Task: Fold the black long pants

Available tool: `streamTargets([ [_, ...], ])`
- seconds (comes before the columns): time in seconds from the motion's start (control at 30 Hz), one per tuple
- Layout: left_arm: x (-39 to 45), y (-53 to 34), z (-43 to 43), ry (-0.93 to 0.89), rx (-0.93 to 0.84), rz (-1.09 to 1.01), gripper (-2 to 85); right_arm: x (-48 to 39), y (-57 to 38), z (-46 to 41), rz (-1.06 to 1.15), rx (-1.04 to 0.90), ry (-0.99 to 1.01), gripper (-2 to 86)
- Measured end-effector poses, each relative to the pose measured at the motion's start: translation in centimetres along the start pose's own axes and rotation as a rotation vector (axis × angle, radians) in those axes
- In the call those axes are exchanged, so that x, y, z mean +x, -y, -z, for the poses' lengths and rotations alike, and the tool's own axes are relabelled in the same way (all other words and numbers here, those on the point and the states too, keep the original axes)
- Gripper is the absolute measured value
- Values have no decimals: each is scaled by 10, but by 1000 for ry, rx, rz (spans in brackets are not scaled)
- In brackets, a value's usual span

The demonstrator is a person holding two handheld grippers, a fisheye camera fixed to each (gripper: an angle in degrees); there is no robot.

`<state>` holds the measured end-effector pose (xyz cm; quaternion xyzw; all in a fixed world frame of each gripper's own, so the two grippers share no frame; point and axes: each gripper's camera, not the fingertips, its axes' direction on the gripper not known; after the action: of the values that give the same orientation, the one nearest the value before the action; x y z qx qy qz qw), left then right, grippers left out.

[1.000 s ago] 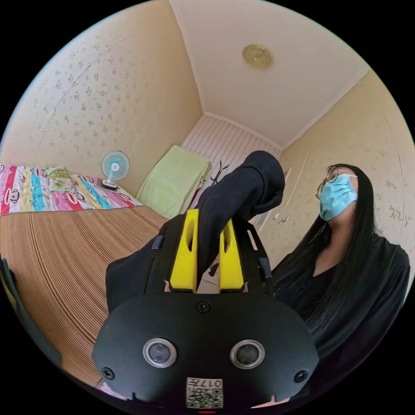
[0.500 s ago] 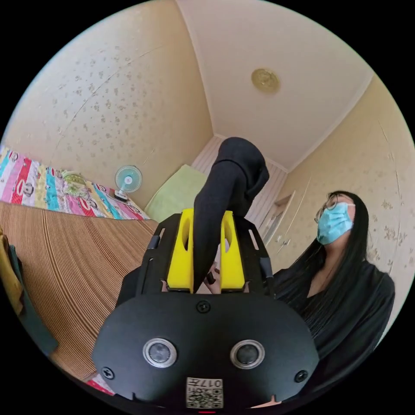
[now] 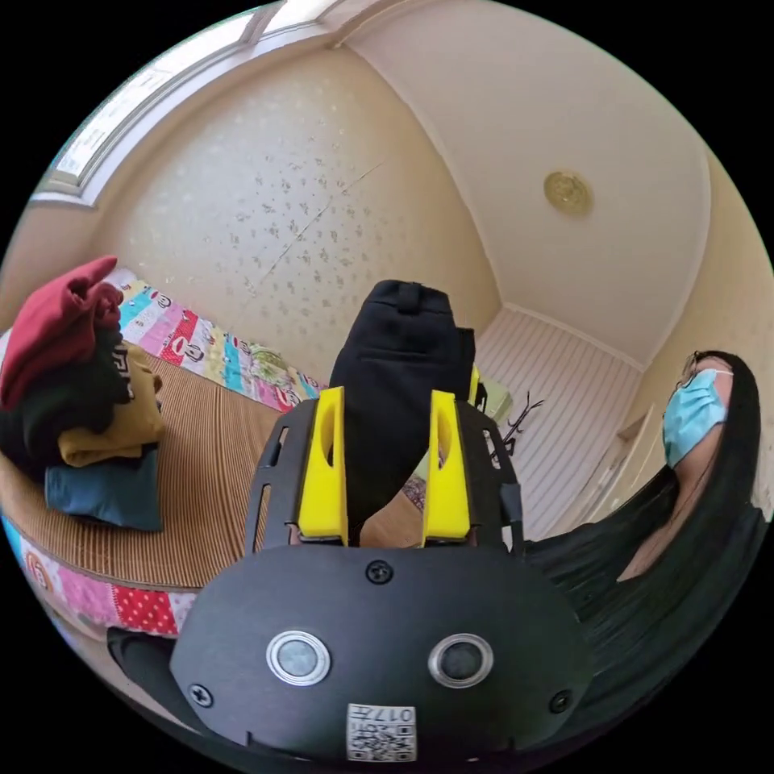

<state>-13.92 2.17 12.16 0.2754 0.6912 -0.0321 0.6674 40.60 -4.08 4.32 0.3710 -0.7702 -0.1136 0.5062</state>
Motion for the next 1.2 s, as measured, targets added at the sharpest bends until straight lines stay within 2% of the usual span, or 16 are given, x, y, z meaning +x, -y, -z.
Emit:
streamTargets([
  [0.07, 12, 17, -17, 12, -41, 13, 282, -7, -27, -34, 7, -104, 20, 29],
  [0.13, 11, 26, -36, -27, -79, 8, 287, -7, -53, -49, -32, -177, 41, 30],
  [0.23, -16, 25, -81, -118, -228, 115, 236, -8, -85, -50, -112, -242, 115, 31],
  [0.27, -27, 18, -101, -236, -286, 138, 207, -14, -91, -47, -119, -263, 112, 32],
  [0.33, -41, 1, -115, -329, -301, 208, 182, -24, -92, -38, -126, -266, 61, 32],
  [0.4, -45, -10, -116, -322, -292, 221, 150, -31, -89, -25, -167, -252, 31, 33],
  [0.53, -50, -26, -103, -427, -229, 297, 67, -45, -92, 27, -315, 3, 158, 32],
  [0.63, -54, -20, -74, -490, -139, 306, 55, -62, -70, 55, -303, 139, 232, 30],
  [0.7, -53, -6, -45, -469, -85, 267, 54, -82, -41, 67, -244, 174, 230, 28],
  [0.8, -30, 26, 12, -471, -13, 105, 52, -147, 8, 68, -32, 129, 213, 24],
  [0.87, 31, 54, 54, -400, 22, -116, 52, -222, 30, 47, 223, 29, 177, 20],
  [0.97, 117, 79, 93, -252, 108, -318, 53, -309, 44, 19, 462, 41, 36, 18],
  [1.03, 161, 84, 107, -224, 179, -417, 53, -347, 50, 8, 561, 76, -5, 18],
  [1.1, 191, 83, 111, -222, 210, -464, 54, -376, 51, 1, 627, 120, -58, 19],
  [1.2, 203, 74, 95, -220, 198, -398, 55, -400, 35, -6, 721, 214, -224, 20],
])
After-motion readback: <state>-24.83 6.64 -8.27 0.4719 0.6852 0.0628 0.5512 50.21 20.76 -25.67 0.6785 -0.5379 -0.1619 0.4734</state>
